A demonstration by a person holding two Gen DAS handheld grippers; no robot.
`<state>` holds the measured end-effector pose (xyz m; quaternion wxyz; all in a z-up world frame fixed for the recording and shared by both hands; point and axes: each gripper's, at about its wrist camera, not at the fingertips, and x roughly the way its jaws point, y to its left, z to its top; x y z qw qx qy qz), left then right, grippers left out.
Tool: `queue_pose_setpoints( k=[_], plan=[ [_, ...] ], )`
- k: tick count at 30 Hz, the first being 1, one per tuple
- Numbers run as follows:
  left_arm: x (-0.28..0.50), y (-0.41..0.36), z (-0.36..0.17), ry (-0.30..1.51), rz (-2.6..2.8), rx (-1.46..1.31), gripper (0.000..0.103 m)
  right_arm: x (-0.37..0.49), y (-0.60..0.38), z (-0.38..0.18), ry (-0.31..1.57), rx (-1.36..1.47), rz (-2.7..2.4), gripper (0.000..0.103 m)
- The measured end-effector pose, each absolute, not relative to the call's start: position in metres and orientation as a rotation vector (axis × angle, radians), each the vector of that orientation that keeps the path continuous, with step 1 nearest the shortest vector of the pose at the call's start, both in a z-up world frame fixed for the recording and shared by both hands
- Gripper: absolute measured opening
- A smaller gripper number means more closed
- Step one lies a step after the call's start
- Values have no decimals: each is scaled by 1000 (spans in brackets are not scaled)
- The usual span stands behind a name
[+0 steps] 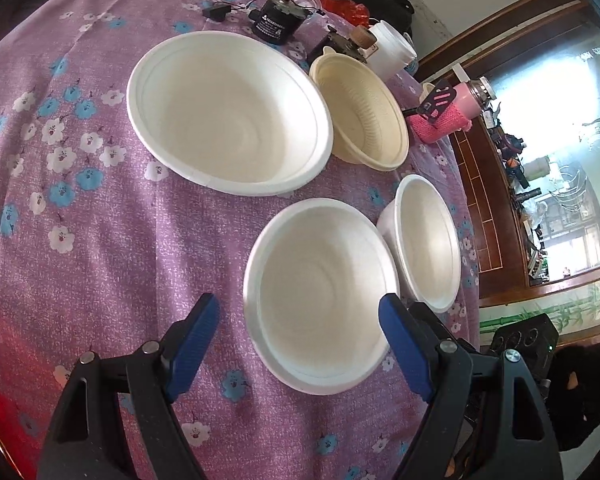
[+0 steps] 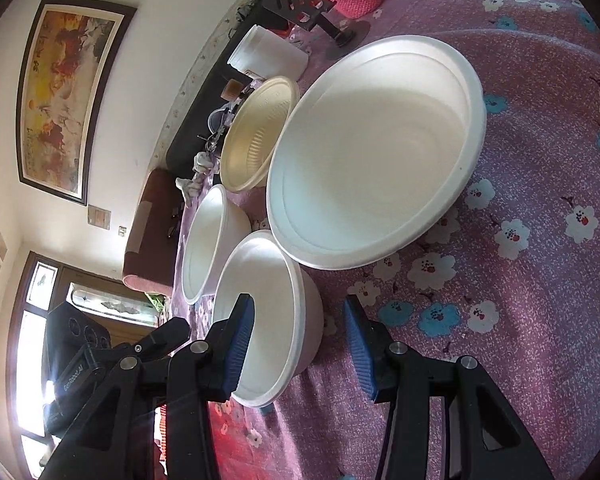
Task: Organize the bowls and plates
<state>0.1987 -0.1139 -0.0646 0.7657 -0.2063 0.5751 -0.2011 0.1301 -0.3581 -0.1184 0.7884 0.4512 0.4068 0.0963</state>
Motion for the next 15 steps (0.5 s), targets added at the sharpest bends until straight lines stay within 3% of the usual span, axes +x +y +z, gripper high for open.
queue_pose_setpoints(
  k=[7,15],
  plan=[
    [198,-115,-66,1244,-456,-437,62,133,-359,-121,879,974,197,49],
    [199,-114,-69,1245,-453,-430,60,139,-357,-124,888,985,204,42]
  ],
)
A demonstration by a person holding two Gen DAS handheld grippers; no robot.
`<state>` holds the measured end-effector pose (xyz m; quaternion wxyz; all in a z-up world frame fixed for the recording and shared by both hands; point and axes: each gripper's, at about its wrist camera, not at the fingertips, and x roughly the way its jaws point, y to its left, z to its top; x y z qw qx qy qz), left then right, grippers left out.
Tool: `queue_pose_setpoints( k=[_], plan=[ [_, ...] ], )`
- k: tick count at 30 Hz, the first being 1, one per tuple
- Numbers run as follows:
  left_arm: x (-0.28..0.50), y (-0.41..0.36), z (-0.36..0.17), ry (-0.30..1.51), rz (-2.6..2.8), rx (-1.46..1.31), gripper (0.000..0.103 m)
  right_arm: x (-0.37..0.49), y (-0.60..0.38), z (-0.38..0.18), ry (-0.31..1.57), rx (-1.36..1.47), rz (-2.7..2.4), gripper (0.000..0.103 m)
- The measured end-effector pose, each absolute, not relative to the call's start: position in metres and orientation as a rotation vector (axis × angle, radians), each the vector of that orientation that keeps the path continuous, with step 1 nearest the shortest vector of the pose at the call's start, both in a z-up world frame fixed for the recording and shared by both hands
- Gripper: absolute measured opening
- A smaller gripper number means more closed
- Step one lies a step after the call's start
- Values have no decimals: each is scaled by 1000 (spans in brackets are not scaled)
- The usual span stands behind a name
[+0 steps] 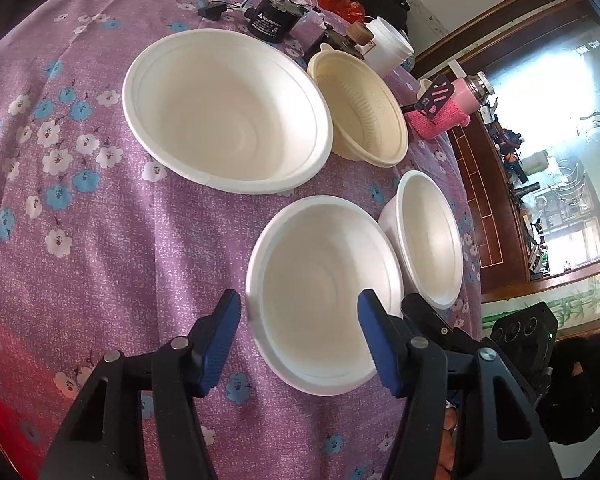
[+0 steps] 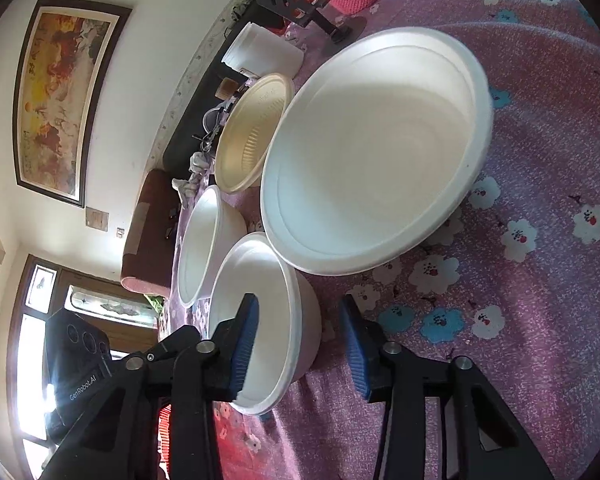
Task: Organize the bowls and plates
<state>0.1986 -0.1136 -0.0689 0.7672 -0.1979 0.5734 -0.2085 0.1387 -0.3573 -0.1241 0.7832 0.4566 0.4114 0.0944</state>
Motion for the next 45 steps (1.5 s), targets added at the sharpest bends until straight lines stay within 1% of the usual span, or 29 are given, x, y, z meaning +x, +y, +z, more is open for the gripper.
queue_pose_setpoints(
  k=[1,4,6,9,12,14,15,16,18,25,27,37,45],
  plan=[
    [199,-113,-69,1245,-451,-432,60,139,-357,-125,890,986,205,41],
    [199,-112,-68,1241,-452,-434,60,142,-355,-127,900,990,201,34],
    [199,-112,-68,1238,-453,-432,60,143,-354,-128,904,995,200,26],
    [199,-112,-69,1238,-457,-427,49,144,-354,-128,905,988,192,19],
    [200,-112,-71,1242,-456,-425,44,144,-355,-129,906,991,182,16],
    [200,-112,-71,1241,-450,-423,39,146,-355,-130,906,992,182,13],
    [200,-112,-71,1239,-449,-420,35,146,-355,-129,905,989,180,12],
    [200,-112,-71,1237,-449,-417,32,146,-355,-129,905,987,179,12],
    [200,-112,-71,1236,-446,-413,30,145,-354,-129,905,986,181,11],
    [200,-110,-72,1229,-419,-378,11,145,-353,-129,904,977,179,9],
    [200,-109,-73,1228,-407,-368,8,146,-352,-128,904,973,180,9],
    [193,-98,-73,1225,-394,-363,7,142,-344,-121,899,949,193,8],
    [171,-68,-56,1191,-374,-393,7,132,-322,-99,888,899,234,8]
  ],
)
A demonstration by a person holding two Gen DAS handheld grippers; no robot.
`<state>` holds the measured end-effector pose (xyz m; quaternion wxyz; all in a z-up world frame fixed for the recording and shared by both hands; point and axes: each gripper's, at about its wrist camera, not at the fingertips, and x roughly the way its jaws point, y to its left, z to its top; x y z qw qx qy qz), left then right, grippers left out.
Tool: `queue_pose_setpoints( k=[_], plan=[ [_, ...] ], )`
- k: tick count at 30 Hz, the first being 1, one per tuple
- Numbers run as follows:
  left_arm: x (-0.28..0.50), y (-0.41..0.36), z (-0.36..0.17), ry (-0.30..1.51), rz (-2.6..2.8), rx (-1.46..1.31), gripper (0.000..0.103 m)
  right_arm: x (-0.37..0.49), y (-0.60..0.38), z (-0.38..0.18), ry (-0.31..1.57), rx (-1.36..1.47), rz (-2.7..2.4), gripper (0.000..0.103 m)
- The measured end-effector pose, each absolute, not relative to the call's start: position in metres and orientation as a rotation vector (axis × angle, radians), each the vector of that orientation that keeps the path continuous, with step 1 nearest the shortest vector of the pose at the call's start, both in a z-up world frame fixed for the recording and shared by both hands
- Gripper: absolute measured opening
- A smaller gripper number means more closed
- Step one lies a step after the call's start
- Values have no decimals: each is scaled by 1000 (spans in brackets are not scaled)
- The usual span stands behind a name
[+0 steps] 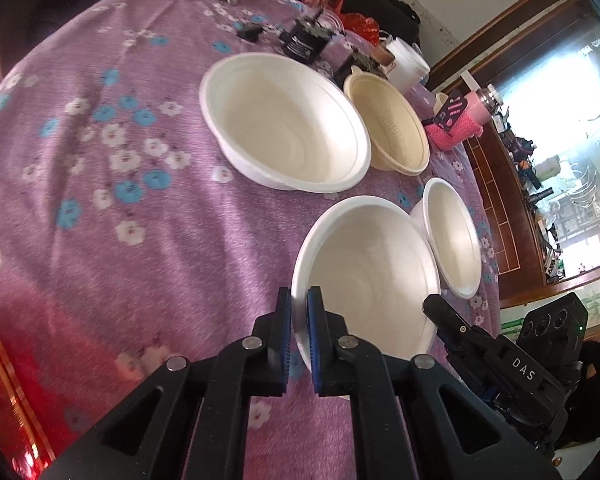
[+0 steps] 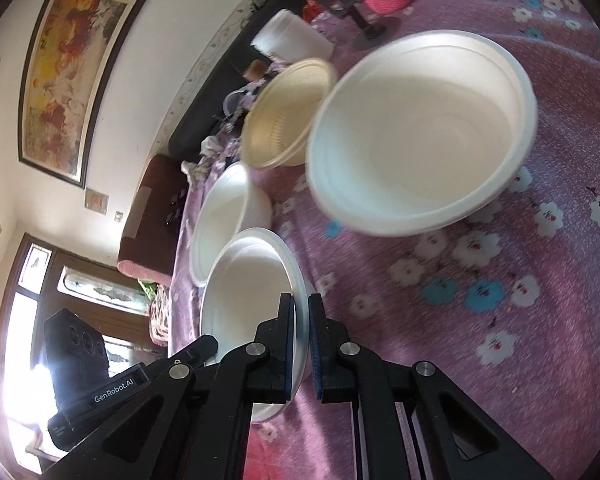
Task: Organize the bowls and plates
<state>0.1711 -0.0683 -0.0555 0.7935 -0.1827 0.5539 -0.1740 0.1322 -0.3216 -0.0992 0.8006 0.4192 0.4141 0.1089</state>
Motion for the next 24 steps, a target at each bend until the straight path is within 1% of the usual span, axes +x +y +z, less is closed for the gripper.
queue_pose_setpoints(
  k=[13,19,24],
  plan=[
    [103,31,-4,1069,-268,-435,7,104,-236,-52,883,759,389,8],
    [58,92,15,1026,-168,-406,8,86,-169,-32,903,678,520,8],
    [23,138,22,1002,-74,-394,9,73,-110,-27,933,600,617,8]
  ],
)
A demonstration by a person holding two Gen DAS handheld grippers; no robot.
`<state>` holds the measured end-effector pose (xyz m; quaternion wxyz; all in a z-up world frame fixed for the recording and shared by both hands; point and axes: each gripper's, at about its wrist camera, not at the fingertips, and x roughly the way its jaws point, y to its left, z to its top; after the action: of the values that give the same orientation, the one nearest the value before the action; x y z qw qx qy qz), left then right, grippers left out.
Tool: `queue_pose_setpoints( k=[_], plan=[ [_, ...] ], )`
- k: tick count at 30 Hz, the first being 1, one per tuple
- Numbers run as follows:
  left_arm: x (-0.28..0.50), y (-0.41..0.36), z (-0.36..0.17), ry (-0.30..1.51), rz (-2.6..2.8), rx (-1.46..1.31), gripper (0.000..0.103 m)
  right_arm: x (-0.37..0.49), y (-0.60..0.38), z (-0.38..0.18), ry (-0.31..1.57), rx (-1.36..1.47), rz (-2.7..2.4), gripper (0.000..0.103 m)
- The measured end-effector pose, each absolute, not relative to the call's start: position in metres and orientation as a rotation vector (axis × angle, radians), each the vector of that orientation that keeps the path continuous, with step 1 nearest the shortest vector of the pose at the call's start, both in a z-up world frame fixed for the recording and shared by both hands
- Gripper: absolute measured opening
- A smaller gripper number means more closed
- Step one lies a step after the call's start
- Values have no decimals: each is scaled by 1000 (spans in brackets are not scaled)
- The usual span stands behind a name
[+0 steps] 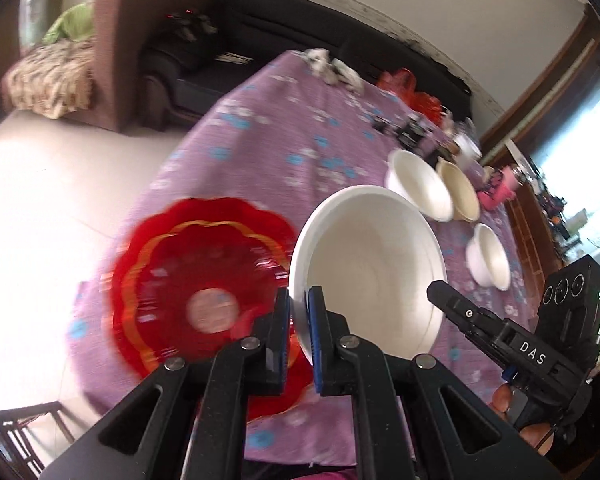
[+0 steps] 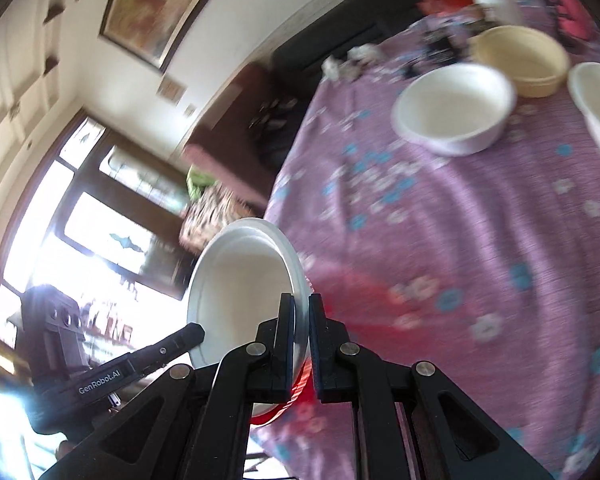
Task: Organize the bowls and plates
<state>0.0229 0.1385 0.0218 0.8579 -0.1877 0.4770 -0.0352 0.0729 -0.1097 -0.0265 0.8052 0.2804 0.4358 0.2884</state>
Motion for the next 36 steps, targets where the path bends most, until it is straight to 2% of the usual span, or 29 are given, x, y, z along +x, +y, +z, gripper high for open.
queue_pose_setpoints(
  k=[16,32,36],
  plan=[
    [7,206,-31,1091,30,-445,9,75,-17,-66,1067,456,645,8],
    [17,205,-57,1151,47,-379,11,94,6,-102,1147,423,606,9],
    [12,198,-48,1107,117,-269,30,94,10,-102,1139,390,611,10]
  ],
)
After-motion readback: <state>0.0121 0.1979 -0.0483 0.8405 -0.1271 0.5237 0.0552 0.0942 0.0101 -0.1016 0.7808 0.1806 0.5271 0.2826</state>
